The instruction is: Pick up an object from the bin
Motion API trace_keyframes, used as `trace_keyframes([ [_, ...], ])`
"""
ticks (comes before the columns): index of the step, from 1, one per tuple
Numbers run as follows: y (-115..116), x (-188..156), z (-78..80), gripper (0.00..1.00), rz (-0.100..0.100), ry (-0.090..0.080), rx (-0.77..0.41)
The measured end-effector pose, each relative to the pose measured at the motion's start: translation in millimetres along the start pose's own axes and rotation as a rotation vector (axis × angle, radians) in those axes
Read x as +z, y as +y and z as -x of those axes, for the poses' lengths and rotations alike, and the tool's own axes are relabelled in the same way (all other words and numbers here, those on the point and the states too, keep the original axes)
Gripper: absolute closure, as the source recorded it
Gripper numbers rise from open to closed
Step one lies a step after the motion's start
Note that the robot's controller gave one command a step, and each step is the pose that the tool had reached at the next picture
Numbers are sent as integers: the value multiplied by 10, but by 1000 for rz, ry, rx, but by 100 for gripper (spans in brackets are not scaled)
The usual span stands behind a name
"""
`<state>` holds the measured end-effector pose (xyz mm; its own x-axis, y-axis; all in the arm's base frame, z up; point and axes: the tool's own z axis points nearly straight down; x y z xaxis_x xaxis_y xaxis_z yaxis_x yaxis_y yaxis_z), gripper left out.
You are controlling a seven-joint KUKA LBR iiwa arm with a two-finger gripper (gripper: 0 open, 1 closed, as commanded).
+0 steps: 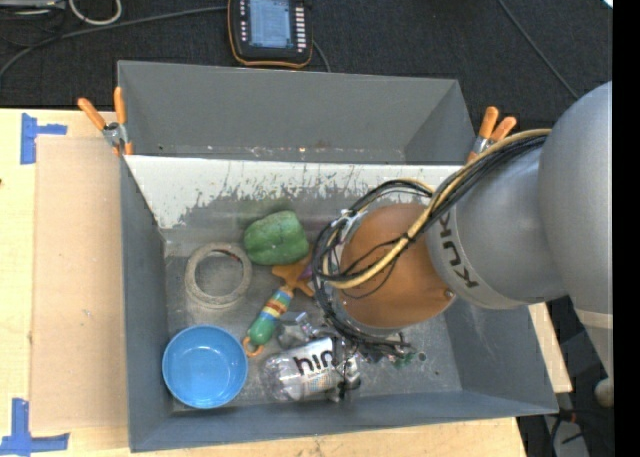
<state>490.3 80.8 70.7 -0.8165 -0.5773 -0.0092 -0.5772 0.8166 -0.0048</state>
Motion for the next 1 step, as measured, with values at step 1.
trace_keyframes([
  [1, -267, -37, -115, 100, 11, 27, 375],
])
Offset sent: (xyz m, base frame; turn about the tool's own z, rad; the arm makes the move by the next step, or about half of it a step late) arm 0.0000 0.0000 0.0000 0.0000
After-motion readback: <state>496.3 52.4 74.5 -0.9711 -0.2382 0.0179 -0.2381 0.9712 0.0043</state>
